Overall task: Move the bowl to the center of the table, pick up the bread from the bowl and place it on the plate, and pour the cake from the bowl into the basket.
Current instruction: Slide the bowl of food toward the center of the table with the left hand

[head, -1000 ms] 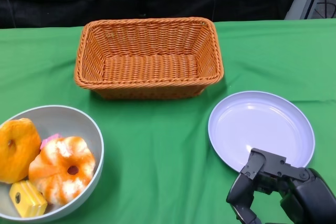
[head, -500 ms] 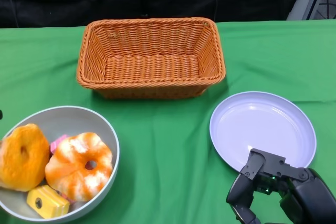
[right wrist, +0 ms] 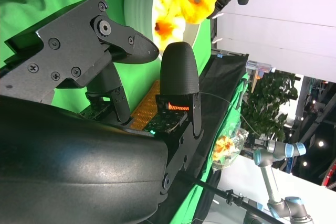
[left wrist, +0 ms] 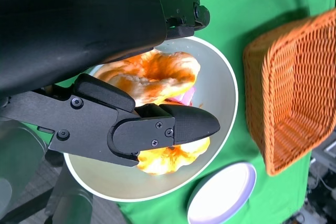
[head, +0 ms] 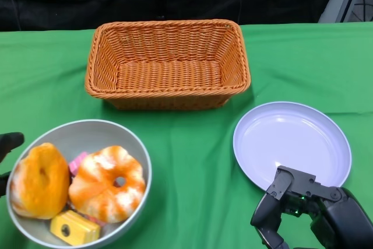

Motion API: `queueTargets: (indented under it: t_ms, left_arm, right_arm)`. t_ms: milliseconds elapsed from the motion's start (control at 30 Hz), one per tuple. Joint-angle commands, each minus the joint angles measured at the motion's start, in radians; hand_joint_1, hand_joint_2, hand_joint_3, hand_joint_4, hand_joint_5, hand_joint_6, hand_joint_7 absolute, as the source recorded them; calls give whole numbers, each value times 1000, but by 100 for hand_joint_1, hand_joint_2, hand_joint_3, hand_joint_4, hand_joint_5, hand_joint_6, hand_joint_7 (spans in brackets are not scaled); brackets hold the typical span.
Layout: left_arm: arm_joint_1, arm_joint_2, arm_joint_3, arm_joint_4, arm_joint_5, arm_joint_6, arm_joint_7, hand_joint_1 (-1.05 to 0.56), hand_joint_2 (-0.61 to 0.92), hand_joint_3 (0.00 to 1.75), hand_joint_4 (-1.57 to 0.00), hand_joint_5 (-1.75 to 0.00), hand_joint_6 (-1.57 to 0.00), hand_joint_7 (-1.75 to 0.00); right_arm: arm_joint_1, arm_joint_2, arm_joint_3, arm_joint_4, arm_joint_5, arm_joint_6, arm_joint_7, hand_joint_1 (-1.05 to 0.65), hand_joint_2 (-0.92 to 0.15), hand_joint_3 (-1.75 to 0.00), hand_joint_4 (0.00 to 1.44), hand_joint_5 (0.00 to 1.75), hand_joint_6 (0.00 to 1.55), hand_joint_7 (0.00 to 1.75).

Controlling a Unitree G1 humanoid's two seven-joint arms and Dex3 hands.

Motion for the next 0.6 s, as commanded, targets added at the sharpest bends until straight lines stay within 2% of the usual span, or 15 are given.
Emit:
queueTargets:
  t_ms: [33, 333, 500, 600]
  left_arm:
    - [25, -11, -9, -50, -30, 25, -11, -72, 92, 46, 0, 0, 0, 0]
    - [70, -36, -45, -181, -38, 35, 17, -75, 92, 43, 0, 0, 0, 0]
    - [75, -34, -57, -199, -42, 37, 19, -76, 92, 44, 0, 0, 0, 0]
    - [72, -57, -58, -257, -74, 85, 41, -75, 92, 42, 0, 0, 0, 0]
  right_arm:
    - [0, -3, -6, 7, -4, -20, -7, -16, -53, -95, 76, 163, 68, 138]
    - [-1, -6, -10, 17, 2, -35, -2, -17, -55, -93, 76, 165, 68, 137]
    - [-3, -7, -12, 26, 3, -48, 0, -17, -55, -92, 76, 165, 68, 138]
    - [0, -8, -10, 17, -2, -36, -2, -16, -55, -92, 76, 164, 68, 138]
